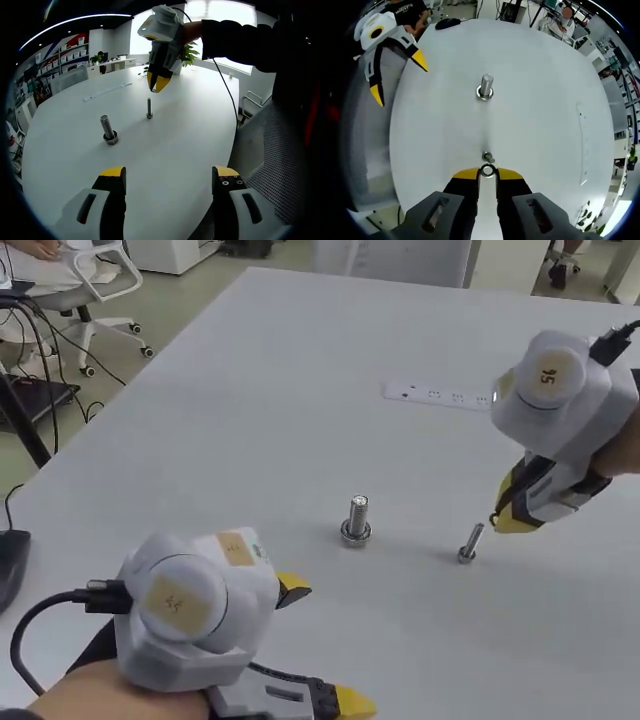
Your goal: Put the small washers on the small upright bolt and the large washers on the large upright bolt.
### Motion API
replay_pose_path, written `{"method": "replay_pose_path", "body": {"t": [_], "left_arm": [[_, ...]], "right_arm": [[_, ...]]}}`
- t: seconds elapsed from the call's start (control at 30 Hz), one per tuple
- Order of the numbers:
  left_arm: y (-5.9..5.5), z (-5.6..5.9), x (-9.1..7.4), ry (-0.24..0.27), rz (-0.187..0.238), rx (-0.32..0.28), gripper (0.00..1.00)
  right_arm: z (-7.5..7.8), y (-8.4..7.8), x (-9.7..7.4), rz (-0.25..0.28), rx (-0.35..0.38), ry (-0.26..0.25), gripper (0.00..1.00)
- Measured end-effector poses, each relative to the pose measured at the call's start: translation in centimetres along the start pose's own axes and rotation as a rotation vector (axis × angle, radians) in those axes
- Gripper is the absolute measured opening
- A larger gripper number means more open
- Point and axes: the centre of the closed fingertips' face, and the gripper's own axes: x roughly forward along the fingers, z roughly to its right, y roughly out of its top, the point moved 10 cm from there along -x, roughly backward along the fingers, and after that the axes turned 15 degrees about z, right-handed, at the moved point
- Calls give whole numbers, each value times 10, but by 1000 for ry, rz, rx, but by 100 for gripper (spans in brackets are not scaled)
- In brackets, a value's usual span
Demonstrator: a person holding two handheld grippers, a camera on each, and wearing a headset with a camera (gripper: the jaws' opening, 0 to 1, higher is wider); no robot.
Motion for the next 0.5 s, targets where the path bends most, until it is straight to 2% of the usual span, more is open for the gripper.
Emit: {"method": "replay_pose_path", "body": {"t": [0.5], "left_arm": [[-1, -1, 0, 6, -6, -8, 69]], "right_arm": [[8, 1, 15, -16, -10, 26, 14]]}}
